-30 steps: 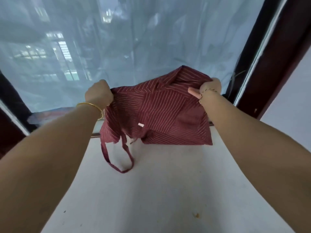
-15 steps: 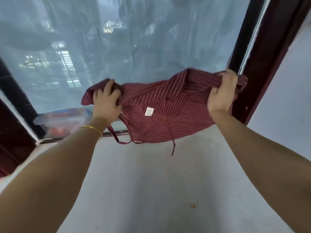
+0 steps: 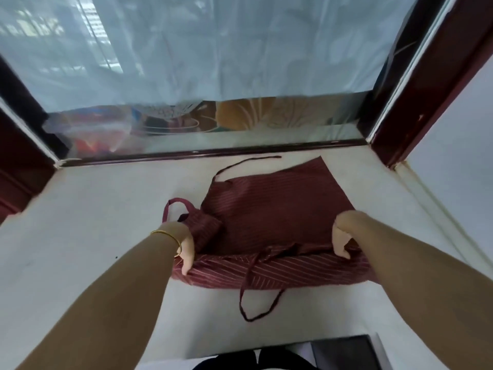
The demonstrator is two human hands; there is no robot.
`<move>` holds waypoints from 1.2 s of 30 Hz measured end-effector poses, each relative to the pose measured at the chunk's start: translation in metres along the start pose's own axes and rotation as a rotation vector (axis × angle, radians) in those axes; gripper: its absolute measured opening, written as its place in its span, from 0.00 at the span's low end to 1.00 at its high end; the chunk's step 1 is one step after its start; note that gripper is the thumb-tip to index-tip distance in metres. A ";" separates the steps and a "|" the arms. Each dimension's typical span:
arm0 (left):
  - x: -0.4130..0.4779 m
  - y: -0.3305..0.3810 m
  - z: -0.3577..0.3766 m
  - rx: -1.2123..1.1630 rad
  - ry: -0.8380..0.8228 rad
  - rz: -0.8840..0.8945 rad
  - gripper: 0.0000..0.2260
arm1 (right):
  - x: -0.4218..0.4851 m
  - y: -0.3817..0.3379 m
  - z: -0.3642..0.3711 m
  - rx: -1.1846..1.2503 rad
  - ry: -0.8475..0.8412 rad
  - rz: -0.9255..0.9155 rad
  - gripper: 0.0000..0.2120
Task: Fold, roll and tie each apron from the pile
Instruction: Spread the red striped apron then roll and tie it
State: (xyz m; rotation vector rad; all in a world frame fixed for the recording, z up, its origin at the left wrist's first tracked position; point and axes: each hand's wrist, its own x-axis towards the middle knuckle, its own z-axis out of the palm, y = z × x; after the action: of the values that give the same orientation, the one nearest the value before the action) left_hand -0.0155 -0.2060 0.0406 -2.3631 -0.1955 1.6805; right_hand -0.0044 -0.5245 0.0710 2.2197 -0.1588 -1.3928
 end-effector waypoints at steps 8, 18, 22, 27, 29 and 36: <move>0.037 -0.036 0.000 -0.566 0.208 0.048 0.29 | 0.021 -0.018 -0.084 0.539 0.794 0.003 0.24; 0.099 -0.046 -0.011 -0.338 0.830 0.057 0.26 | 0.061 -0.143 -0.083 0.395 0.726 -0.383 0.24; 0.125 -0.051 -0.010 -0.483 0.723 -0.065 0.22 | 0.083 -0.167 -0.061 0.387 0.520 -0.457 0.32; 0.141 -0.049 -0.019 -0.529 0.686 -0.075 0.11 | 0.103 -0.158 -0.054 0.462 0.453 -0.327 0.34; 0.144 -0.044 -0.030 -0.616 0.633 0.011 0.09 | 0.110 -0.142 -0.057 0.474 0.406 -0.239 0.33; 0.159 -0.115 -0.056 -1.587 0.813 -0.285 0.18 | 0.130 -0.099 -0.048 0.514 0.275 -0.002 0.39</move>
State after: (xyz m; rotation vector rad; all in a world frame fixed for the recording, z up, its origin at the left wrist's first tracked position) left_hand 0.0936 -0.0625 -0.0561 -3.3206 -2.1236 0.0413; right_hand 0.0816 -0.4681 -0.0650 2.8020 -0.4593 -1.1182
